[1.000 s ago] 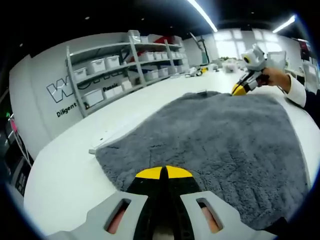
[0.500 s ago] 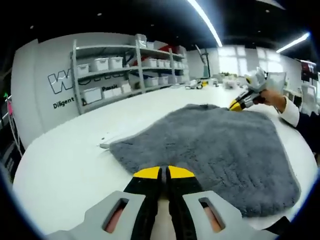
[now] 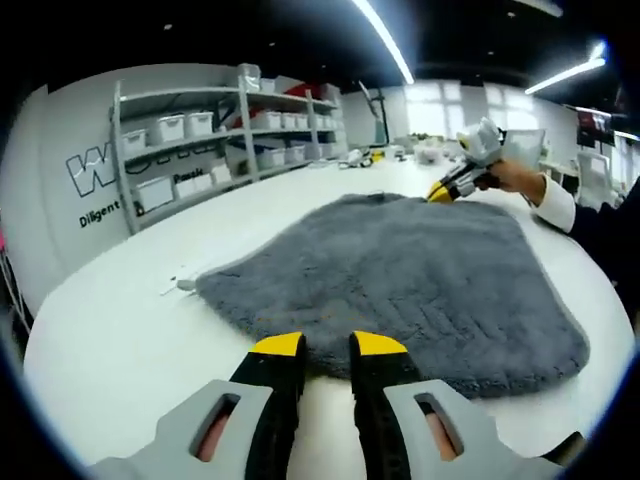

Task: Open the folded towel by lifting each exposed corner and separating the folded layers until the towel lies flat within the target outline without major curled edges

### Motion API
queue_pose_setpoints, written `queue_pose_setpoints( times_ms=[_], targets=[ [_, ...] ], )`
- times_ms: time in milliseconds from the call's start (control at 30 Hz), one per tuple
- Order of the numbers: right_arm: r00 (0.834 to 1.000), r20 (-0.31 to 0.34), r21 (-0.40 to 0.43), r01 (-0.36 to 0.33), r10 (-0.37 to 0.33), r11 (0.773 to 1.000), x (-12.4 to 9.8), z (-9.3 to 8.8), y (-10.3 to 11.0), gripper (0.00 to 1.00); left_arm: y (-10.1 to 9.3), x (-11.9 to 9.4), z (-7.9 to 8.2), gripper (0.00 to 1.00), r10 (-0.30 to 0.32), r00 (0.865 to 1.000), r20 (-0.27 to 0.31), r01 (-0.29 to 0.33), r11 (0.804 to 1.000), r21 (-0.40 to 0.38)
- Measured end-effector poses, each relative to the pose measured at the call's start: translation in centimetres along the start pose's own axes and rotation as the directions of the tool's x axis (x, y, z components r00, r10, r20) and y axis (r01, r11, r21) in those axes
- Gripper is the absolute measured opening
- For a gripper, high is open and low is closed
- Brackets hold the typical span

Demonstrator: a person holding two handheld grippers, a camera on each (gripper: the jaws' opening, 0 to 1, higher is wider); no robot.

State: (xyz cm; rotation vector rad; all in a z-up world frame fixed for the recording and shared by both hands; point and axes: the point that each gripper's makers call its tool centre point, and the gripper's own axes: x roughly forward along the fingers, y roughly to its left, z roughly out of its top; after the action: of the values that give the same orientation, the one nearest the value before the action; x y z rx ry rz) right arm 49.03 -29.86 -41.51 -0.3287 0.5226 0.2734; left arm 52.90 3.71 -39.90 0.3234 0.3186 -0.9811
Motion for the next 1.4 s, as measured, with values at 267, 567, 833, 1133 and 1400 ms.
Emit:
queue_pose_setpoints(
  times_ms=[267, 567, 833, 1133, 1400],
  targets=[
    [0.999, -0.011, 0.024, 0.031, -0.031, 0.999, -0.2, -0.4, -0.8, 0.0, -0.7, 0.4, 0.0, 0.16, -0.034, 0.999, -0.008, 0.034, 0.999, -0.01],
    [0.997, -0.026, 0.022, 0.072, -0.072, 0.997, -0.5, -0.8, -1.8, 0.0, -1.7, 0.7, 0.0, 0.16, -0.046, 0.999, -0.006, 0.045, 0.999, -0.011],
    [0.992, -0.046, 0.022, 0.116, -0.115, 0.993, -0.8, -1.2, -2.9, 0.0, -2.5, 1.4, 0.3, 0.16, -0.035, 0.999, 0.001, 0.035, 0.999, 0.009],
    [0.987, -0.056, 0.004, 0.15, -0.15, 0.989, -1.0, -1.6, -4.2, 0.0, -2.6, 1.8, 0.6, 0.15, -0.038, 0.999, 0.006, 0.038, 0.999, 0.026],
    [0.981, -0.065, 0.012, 0.182, -0.18, 0.983, -1.4, -2.1, -5.4, 0.0, -3.1, 2.7, 1.0, 0.15, -0.038, 0.999, 0.021, 0.037, 0.999, 0.036]
  ],
)
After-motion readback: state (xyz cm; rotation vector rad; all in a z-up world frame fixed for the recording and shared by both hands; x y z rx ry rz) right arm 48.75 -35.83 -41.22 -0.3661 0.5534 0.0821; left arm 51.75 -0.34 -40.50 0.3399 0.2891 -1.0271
